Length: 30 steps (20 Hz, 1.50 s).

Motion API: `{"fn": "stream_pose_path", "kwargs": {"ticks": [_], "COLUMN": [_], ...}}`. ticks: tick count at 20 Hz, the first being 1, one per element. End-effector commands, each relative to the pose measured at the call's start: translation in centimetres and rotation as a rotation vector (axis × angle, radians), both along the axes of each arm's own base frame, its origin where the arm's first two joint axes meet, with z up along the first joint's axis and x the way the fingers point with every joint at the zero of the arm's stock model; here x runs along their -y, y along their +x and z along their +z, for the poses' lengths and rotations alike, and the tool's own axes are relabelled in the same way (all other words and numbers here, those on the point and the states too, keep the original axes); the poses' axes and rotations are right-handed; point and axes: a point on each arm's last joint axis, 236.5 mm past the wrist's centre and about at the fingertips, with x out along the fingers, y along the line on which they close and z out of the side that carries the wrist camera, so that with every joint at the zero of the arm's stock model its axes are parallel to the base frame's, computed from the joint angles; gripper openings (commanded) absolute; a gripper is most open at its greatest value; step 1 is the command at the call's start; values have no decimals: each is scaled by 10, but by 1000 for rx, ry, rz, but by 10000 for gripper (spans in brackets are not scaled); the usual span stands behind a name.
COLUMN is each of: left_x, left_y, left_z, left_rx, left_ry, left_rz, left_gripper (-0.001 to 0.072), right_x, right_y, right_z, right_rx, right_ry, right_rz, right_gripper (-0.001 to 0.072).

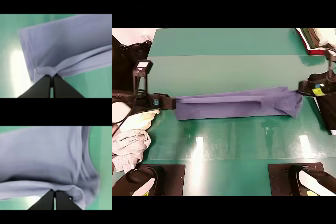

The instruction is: Fold the shirts.

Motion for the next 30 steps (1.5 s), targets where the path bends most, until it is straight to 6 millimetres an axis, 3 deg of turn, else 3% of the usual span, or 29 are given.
{"fn": "stream_pose_path", "kwargs": {"ticks": [1,4,7,10,14,15,16,17,18,22,24,26,30], "left_x": [5,5,-11,-24,-24,-24,-24,-24,-24,-23,-18,-14,-11], "left_y": [33,45,53,62,64,64,63,63,62,55,49,42,33], "left_z": [-33,-67,-87,-85,-83,-83,-83,-83,-83,-83,-86,-89,-93], "left_rx": [-5,-65,-118,-97,-87,-87,-88,-90,-95,-139,-173,-208,-254], "left_ry": [34,58,33,17,12,12,13,12,14,11,-16,-37,-49], "left_rz": [0,4,99,145,147,147,147,148,148,151,156,160,162], "left_gripper": [32,32,32,33,33,37,271,567,614,608,608,607,606], "right_x": [-13,-12,-11,-10,-9,-8,-9,-8,-6,28,42,40,50], "right_y": [45,66,82,95,110,114,118,118,117,90,78,69,62], "right_z": [-21,-42,-61,-72,-76,-74,-70,-65,-58,-42,-50,-59,-87], "right_rx": [5,-40,-75,-91,-68,-50,-31,-26,-28,-126,-177,-218,-296], "right_ry": [-2,3,6,9,9,5,4,-9,-17,-34,46,221,405], "right_rz": [34,34,35,34,27,28,39,64,88,145,134,131,86], "right_gripper": [16,16,17,18,20,49,261,481,503,504,517,641,641]}}
